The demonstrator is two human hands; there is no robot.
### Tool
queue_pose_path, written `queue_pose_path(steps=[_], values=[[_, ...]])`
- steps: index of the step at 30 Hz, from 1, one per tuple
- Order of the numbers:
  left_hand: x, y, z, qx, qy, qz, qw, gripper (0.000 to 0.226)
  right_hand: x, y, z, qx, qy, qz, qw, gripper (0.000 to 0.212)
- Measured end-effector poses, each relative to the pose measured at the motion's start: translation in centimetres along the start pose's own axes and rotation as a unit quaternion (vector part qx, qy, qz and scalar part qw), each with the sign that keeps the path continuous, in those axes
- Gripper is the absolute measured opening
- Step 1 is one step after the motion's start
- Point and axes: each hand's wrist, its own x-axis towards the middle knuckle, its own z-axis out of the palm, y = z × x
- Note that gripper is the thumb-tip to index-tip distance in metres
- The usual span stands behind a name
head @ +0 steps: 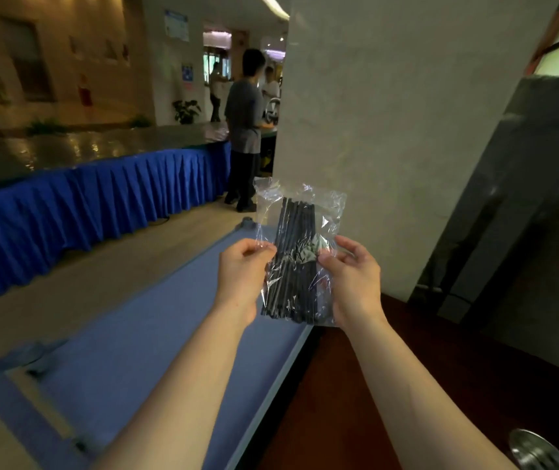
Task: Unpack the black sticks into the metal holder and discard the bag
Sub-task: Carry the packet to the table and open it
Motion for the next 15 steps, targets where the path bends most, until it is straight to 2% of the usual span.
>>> queue_pose_path(steps=[3,8,15], values=[[-1.2,1.7,2.3,-0.015,-0.02,0.015,1.0,0.006,-0.2,-2.6,-2.1,0.02,0.003,-0.026,0.999,0.039],[-4.1,3.9,6.5,-0.024,-0.077,0.035,0.996,0.02,-1.5,-6.5,-6.4,0.035,0.014,-0.073,0.997,0.041],[-9.0,5.9,12.9,-0.016,-0.171,0.057,0.984,0.066,-3.3,-11.0,-13.8,0.034,0.038,-0.14,0.989,0.043]])
